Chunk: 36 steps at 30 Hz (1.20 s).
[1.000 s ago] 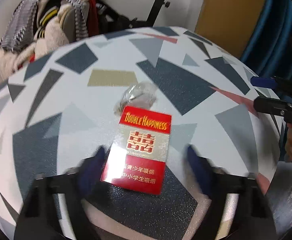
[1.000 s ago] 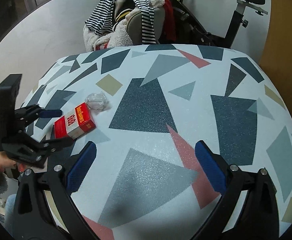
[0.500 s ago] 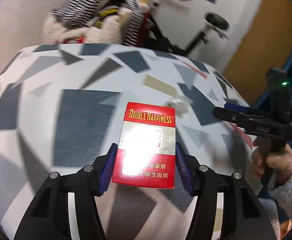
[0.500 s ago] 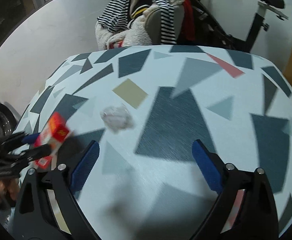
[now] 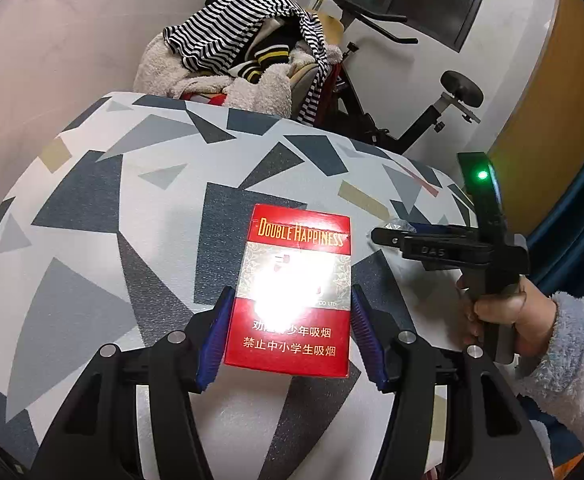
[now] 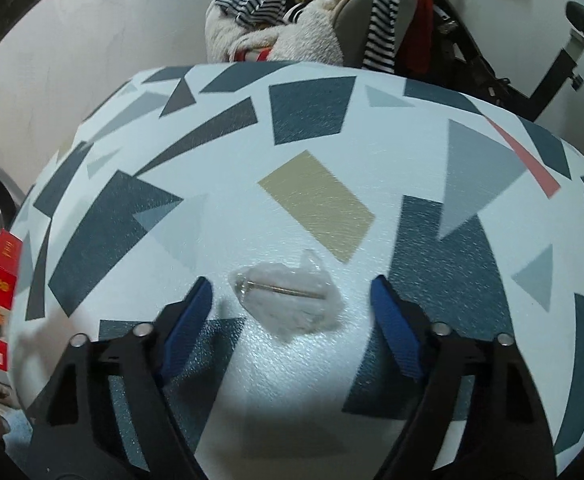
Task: Collect trash
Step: 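Grasp the red Double Happiness pack with the left tool while the right grasps the clear wrapper, then lower both tools over the bin and open the left to drop the pack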
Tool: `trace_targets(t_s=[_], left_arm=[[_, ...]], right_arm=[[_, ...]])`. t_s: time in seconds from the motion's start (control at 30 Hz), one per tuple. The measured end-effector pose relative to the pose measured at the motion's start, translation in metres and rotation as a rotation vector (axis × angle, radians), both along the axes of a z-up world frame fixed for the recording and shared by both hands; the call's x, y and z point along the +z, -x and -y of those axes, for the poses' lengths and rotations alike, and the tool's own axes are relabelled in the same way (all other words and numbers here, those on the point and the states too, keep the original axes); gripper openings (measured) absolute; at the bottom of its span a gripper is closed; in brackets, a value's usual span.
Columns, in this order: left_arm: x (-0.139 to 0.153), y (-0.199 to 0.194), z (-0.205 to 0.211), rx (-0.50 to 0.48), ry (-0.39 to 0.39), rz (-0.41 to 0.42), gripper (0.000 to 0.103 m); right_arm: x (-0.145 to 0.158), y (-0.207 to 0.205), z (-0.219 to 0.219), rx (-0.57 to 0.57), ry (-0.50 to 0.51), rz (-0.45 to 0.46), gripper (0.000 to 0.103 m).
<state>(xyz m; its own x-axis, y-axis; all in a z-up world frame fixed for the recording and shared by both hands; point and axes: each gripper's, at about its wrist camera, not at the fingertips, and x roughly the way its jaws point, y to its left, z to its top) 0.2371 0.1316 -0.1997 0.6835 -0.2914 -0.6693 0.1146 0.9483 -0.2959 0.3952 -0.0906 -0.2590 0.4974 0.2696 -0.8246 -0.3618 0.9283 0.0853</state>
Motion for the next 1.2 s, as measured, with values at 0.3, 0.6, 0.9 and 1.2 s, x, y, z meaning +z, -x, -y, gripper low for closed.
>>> trace_targets(t_s=[0.3, 0.6, 0.9, 1.2], left_arm=[[0.012, 0.017, 0.012, -0.036, 0.018, 0.025, 0.056], [0.032, 0.067, 0.051, -0.147, -0.003, 0.041, 0.056], [0.015, 0.147, 0.09, -0.257, -0.048, -0.01, 0.056], [-0.038, 0.206, 0.123, -0.331, -0.079, -0.1, 0.056]], right_arm=[[0.016, 0.024, 0.006, 0.022, -0.032, 0.037, 0.046], [0.05, 0.108, 0.034, 0.054, -0.088, 0.106, 0.046], [0.059, 0.212, 0.067, 0.056, -0.129, 0.14, 0.046], [0.046, 0.281, 0.093, 0.009, -0.183, 0.128, 0.046]])
